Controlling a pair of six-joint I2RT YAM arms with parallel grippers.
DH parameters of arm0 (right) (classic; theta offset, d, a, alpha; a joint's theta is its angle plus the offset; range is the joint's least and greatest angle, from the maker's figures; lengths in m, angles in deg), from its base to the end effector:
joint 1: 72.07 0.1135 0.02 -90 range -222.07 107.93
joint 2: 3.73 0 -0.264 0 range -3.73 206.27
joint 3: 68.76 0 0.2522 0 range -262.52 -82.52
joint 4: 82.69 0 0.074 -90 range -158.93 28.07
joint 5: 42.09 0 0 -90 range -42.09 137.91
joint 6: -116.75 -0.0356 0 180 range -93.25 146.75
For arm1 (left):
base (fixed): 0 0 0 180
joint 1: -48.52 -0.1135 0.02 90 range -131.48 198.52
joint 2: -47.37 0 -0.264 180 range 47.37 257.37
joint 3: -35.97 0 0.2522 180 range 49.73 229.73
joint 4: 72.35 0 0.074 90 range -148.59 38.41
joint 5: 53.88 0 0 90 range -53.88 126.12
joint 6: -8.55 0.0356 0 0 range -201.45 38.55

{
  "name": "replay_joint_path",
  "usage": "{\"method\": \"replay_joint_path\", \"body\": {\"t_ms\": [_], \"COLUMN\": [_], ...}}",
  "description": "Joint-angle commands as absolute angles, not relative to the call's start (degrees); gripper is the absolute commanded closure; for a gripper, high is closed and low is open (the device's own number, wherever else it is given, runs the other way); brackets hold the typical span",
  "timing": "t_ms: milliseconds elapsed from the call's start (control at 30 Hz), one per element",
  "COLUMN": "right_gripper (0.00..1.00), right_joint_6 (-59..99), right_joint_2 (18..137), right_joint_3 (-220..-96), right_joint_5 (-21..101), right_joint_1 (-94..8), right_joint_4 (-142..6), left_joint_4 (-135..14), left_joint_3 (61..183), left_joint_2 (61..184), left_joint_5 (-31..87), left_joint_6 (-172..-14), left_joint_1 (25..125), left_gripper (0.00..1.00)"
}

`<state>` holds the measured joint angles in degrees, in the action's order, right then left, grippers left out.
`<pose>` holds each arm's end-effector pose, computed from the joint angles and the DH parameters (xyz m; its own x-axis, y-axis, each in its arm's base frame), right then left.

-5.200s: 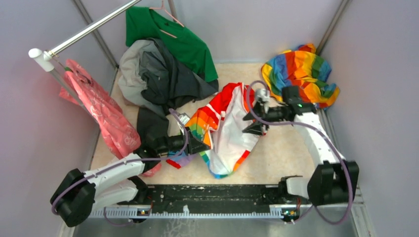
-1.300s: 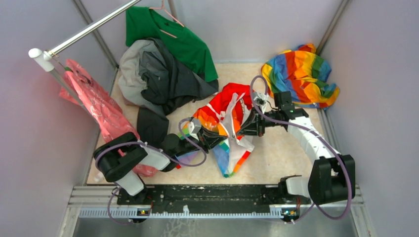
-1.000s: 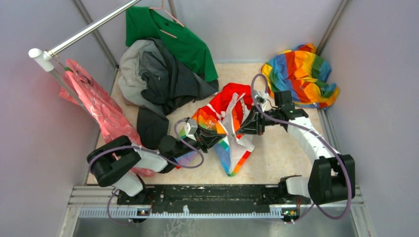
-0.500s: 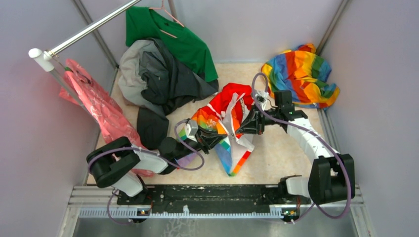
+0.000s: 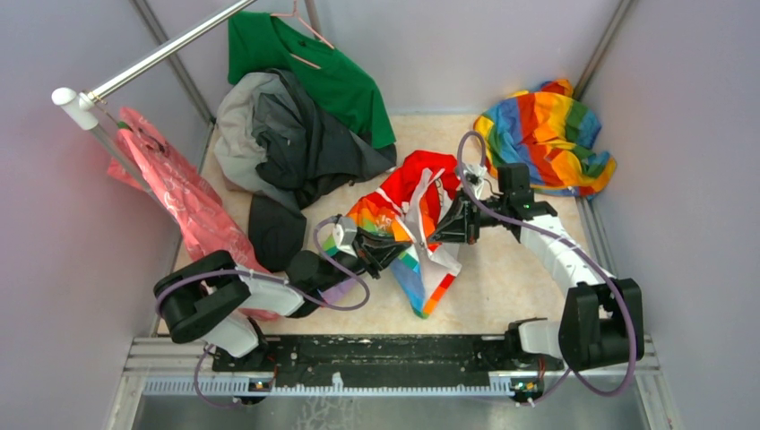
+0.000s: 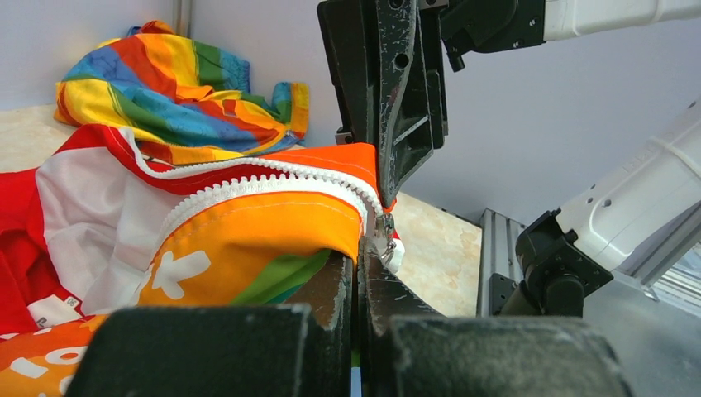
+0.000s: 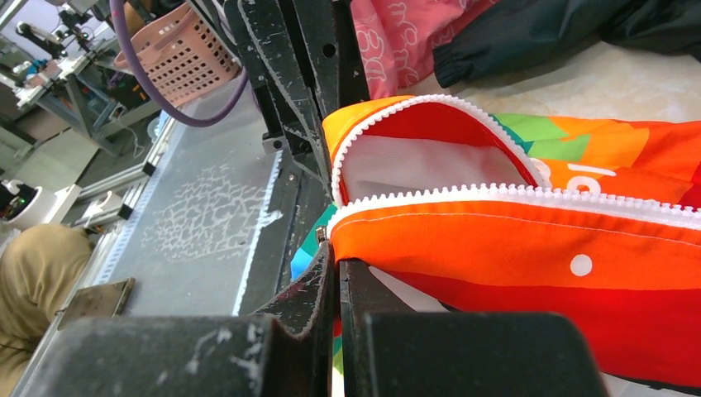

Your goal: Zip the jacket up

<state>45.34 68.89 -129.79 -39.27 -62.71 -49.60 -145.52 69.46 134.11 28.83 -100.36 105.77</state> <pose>0.2331 0.0745 0.2615 -0.4316 -0.0870 -0.8978 -0.8929 -0.0999 0.4390 0.1361 -0.2200 0.2122 -0.1169 -0.4125 -0.9034 0.9100 0.3199 -0.2638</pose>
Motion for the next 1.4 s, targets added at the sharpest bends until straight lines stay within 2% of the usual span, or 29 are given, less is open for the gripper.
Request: {"method": "replay_joint_path", "body": {"t_ms": [0,500,1367], "right_gripper": [1.0,1.0,1.0], "right_joint_6": [44.2,40.3,42.0], "right_joint_2": [68.5,68.4,68.2], "right_joint_3": [-129.8,-129.1,-130.0], "right_joint_5": [-42.2,-41.6,-42.9], "right_joint_1": [-62.3,-62.3,-62.2], "right_joint_4": [-52.6,-56.5,-54.7], "left_joint_4": [-161.2,-161.2,-161.3], "left_joint_3": [71.0,72.0,72.0], "left_joint_2": [133.0,133.4,134.9], "left_joint_5": [30.1,29.7,30.8], "left_joint_6": [-102.2,-103.0,-104.2], "left_joint_1": [106.4,107.1,107.1], "left_gripper": [1.0,1.0,1.0]}}
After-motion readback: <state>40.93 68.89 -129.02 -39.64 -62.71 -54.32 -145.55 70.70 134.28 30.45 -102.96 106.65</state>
